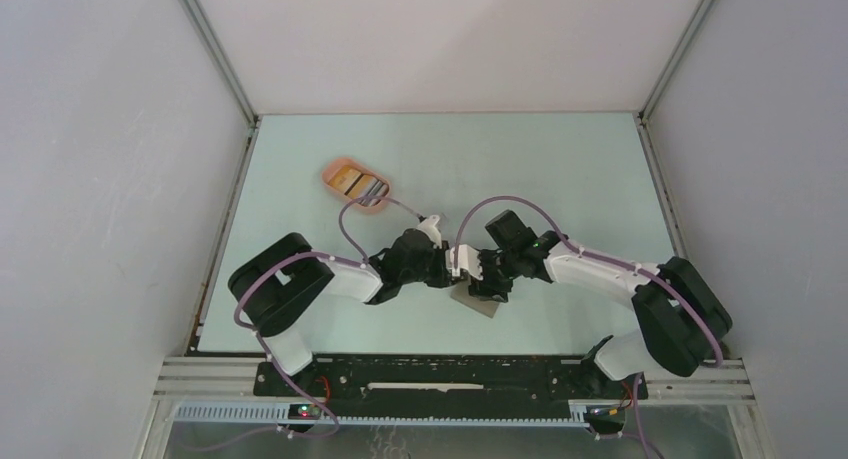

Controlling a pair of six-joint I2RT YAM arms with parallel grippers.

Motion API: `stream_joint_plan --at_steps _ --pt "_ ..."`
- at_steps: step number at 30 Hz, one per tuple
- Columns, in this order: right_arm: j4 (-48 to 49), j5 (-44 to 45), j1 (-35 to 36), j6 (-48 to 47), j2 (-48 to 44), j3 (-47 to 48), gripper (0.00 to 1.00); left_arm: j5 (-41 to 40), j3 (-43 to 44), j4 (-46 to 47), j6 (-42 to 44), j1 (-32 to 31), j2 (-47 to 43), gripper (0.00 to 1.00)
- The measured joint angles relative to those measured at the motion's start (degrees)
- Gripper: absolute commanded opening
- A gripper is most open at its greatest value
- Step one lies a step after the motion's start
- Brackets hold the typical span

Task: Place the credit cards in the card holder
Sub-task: Open the card holder at the center of the board.

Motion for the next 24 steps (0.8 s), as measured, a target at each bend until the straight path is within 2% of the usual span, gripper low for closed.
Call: stream_joint_plan --at_steps 6,18,21,24 --pt "0.07 2.8 1.09 2.25 3.34 1.79 0.48 -0.17 -2.38 5.4 -2.6 -0.15 0.68 0.0" --pt "-0.9 6.8 1.99 4.11 4.57 3.67 0.09 -1.07 -4.15 8.44 -2.89 -0.22 0.66 0.0" --pt "-0.9 7.43 2.12 4.26 4.39 3.96 0.01 -1.25 -4.24 8.48 -2.82 -0.24 0.66 0.0" --pt "-0.87 8.13 2.16 4.37 3.76 3.96 0.0 -1.46 -4.24 8.5 -2.8 -0.28 0.63 0.0"
